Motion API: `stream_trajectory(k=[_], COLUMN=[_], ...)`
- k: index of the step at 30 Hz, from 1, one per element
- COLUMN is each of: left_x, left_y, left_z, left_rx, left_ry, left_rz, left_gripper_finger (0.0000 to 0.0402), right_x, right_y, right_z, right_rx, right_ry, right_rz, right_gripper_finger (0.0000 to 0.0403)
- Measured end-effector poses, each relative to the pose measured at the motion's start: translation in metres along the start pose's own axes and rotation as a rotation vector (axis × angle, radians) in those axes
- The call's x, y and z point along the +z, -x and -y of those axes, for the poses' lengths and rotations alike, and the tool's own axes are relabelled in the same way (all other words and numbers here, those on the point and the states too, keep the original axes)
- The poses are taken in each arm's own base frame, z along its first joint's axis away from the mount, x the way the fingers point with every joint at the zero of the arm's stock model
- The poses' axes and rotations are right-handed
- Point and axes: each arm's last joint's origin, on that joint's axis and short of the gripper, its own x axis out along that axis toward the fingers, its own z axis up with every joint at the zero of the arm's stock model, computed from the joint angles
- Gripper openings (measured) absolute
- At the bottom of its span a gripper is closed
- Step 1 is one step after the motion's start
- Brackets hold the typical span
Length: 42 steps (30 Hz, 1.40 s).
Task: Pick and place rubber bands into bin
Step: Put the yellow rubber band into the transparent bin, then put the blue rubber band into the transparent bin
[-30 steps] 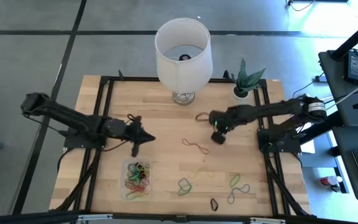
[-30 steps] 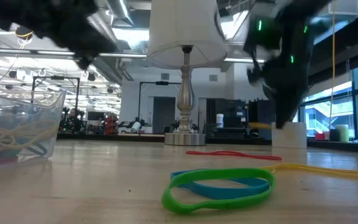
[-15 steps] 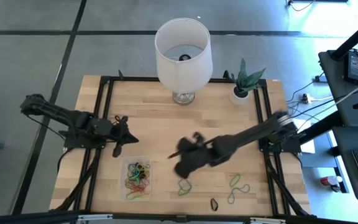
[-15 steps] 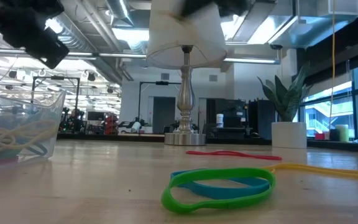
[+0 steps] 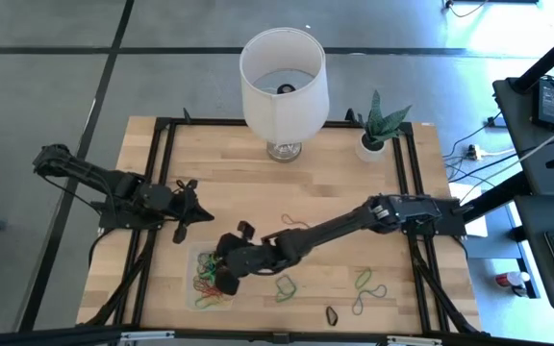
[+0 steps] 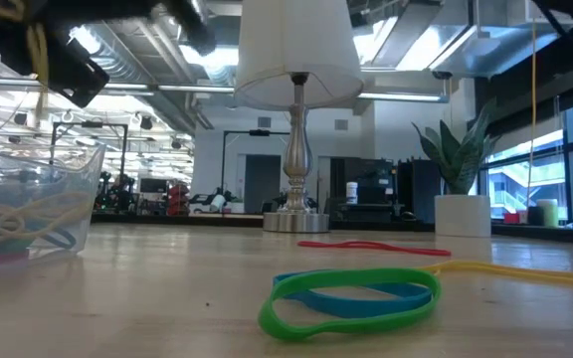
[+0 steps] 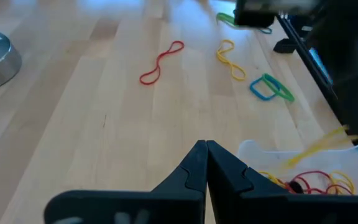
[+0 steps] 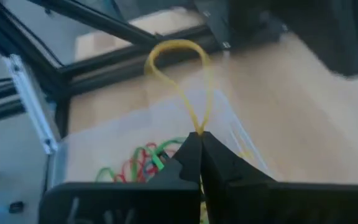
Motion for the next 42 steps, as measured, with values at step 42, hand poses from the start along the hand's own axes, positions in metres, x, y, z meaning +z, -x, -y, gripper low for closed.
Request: stream_trajectory(k=[42], left_x=[-0.001], left_y=[0.000], left_z=[0.001], left_rx=[-0.025], left_ry=[0.000], left_rz=[-0.014], left_gripper_finger=[0.0003], right_x=[-0.042], right_y=[-0.040], right_z=[-0.005], right_rx=[0.201], right_ry=[-0.171], right_rz=[-0.304], right_gripper_finger=[0.0089])
